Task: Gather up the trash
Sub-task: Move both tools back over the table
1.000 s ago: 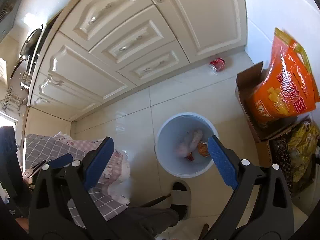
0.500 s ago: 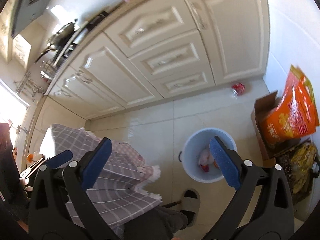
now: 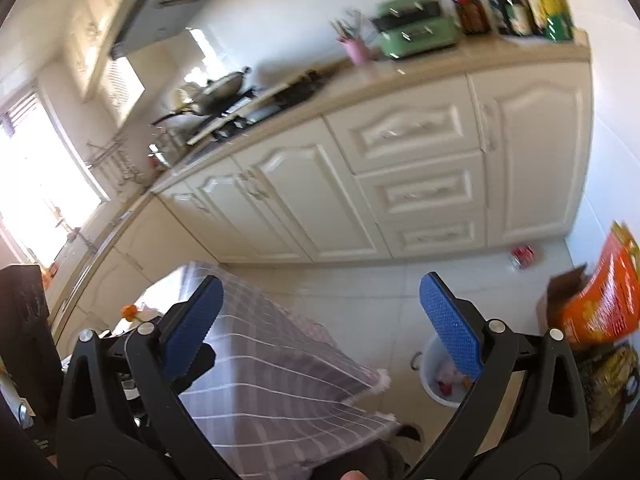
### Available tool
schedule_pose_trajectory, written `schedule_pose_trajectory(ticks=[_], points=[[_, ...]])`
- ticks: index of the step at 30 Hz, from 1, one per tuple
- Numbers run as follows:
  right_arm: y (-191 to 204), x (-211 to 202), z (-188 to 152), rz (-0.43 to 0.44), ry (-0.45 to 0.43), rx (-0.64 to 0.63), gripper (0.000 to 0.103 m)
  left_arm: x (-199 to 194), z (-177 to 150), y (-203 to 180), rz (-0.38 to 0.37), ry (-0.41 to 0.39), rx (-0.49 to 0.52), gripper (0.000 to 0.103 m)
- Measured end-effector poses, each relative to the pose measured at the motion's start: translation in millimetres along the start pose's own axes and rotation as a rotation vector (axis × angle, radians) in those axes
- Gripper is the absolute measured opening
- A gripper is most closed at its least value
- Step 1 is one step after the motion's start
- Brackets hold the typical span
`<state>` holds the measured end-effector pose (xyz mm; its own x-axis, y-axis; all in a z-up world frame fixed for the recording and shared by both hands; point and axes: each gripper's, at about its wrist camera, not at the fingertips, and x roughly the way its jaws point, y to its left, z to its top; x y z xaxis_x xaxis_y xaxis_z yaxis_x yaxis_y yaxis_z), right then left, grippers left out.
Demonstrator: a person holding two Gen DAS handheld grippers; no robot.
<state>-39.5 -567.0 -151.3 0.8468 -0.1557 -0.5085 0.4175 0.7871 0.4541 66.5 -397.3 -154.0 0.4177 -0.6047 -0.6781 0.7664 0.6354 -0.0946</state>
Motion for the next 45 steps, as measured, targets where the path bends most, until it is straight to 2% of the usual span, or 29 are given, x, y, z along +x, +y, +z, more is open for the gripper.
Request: schedule_pose_trajectory(ticks=[6,12,21,26,34,41,45], points=[[61,3,-3,0.085,0.002,-0.086,0.097,-53,-7,41,0.062,-0.083,-0.046,0.09],[123,21,-16,0.157,0.065,-0.186,0.097,-97,-26,90,0.141,-0.137,-0.115,0.09],[201,50,-43,0.251,0.147,-0.31,0.097,-137,-61,163,0.272,-0.165,-0.232,0.09],[237,73,-58,0.268,0.197,-0.379,0.097,-157,-86,210,0.367,-0.17,-0.302,0.09],[288,132,-80,0.271,0.282,-0.484,0.097,-159,-121,297,0.492,-0.113,-0.481,0.09],[317,193,-98,0.26,0.357,-0.57,0.097,-138,-136,350,0.543,-0.071,-0.56,0.09],[328,214,-103,0.258,0.373,-0.605,0.097,-114,-136,377,0.558,-0.04,-0.602,0.09]])
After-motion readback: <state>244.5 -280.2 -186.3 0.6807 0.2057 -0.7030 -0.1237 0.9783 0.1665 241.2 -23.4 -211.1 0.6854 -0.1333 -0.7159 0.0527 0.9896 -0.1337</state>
